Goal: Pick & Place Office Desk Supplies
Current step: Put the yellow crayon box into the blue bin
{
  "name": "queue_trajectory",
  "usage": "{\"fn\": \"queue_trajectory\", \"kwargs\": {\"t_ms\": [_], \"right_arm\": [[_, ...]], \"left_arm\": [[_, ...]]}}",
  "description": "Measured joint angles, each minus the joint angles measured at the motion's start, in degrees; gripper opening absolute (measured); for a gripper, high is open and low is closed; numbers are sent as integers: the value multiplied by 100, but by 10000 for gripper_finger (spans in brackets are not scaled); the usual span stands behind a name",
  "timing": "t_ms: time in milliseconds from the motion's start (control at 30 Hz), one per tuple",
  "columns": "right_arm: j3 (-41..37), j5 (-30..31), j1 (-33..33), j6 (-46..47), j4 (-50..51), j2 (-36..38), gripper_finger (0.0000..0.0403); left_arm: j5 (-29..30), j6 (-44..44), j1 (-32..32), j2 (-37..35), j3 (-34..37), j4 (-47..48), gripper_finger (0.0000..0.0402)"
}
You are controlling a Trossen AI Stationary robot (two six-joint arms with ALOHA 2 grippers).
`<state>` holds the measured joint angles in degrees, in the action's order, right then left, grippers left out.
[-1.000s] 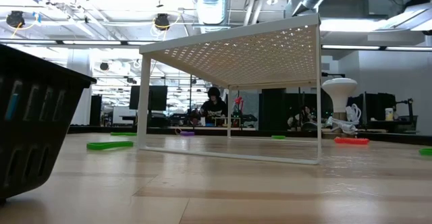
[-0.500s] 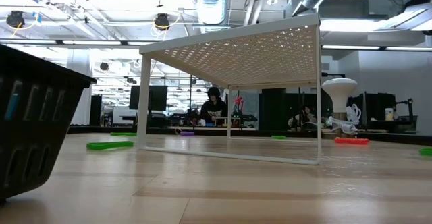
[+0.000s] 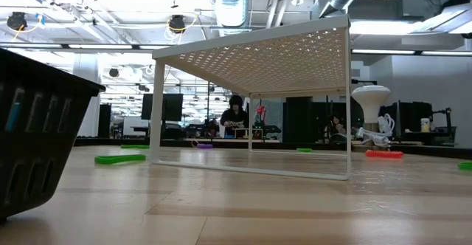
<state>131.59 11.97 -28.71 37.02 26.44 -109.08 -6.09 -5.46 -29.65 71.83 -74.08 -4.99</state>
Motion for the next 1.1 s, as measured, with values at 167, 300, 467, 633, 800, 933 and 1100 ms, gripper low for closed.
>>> {"fn": "queue_trajectory", "kwargs": {"t_ms": [167,300,467,633,800,933,1100], "right_arm": [[-2,7,-54,-141,-167,-4,9],[2,5,-80,-166,-434,4,43],[2,5,-129,-239,-845,4,93],[4,11,-134,-409,-1224,7,128],[4,394,-239,-463,-1114,39,138],[2,795,-366,-462,-866,37,135],[2,1196,-553,-440,-815,37,135]], "left_arm": [[0,2,0,-21,0,-34,103],[-15,1,0,-20,0,-42,112],[-13,-136,0,-20,2,-1,99],[-6,-380,-5,-22,2,298,108],[2,-716,-149,-22,2,1230,104],[20,-1011,-366,-22,2,2340,101],[455,-1536,-917,-22,2,3723,102]]}}
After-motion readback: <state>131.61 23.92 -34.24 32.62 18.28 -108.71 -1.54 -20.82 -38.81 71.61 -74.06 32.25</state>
